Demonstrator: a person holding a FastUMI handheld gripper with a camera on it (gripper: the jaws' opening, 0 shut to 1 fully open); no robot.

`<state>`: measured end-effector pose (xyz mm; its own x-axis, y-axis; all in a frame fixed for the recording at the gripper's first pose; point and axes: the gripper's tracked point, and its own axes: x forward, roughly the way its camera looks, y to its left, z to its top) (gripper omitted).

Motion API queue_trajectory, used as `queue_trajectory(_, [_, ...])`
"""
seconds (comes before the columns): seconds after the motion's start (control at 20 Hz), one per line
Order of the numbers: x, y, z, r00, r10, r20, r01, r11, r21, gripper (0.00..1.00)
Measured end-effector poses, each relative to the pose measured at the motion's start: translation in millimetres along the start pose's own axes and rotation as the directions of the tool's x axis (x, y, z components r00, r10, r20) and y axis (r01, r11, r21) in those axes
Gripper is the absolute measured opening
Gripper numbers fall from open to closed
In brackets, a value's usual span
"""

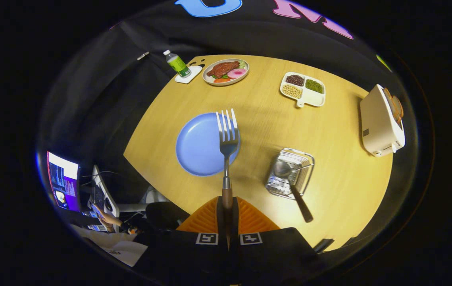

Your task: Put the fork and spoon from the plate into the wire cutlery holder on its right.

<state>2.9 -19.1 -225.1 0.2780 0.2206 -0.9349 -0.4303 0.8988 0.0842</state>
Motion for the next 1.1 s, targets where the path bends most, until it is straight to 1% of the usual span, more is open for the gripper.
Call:
queue_trajectory(0.1, [-10, -17, -5, 0.999, -0.023, -0.034, 0.022, 0.999, -0.028, 0.05])
queue_trajectory(0.2, [-18, -29, -8, 0.997, -0.023, -0.077, 0.02, 0.999, -0.049, 0.06])
queue_trajectory(0.35, [-27, -56, -8, 0.986, -0.056, -0.159, 0.041, 0.994, -0.098, 0.06])
queue_trajectory(0.45, [-31, -68, -5, 0.975, -0.062, -0.213, 0.039, 0.993, -0.109, 0.06])
queue_trajectory(0.55, [-30, -79, -10, 0.955, -0.067, -0.289, 0.032, 0.992, -0.125, 0.05])
queue_trajectory(0.6, [-29, -85, -14, 0.94, -0.075, -0.333, 0.031, 0.99, -0.137, 0.05])
queue_trajectory(0.75, [-18, -106, -21, 0.899, -0.146, -0.414, 0.064, 0.977, -0.204, 0.05])
queue_trajectory(0.8, [-15, -108, -25, 0.883, -0.156, -0.442, 0.063, 0.974, -0.217, 0.06])
queue_trajectory(0.95, [-8, -107, -30, 0.848, -0.145, -0.509, 0.038, 0.976, -0.215, 0.06])
queue_trajectory(1.1, [-7, -115, -32, 0.814, -0.157, -0.56, 0.034, 0.974, -0.223, 0.06])
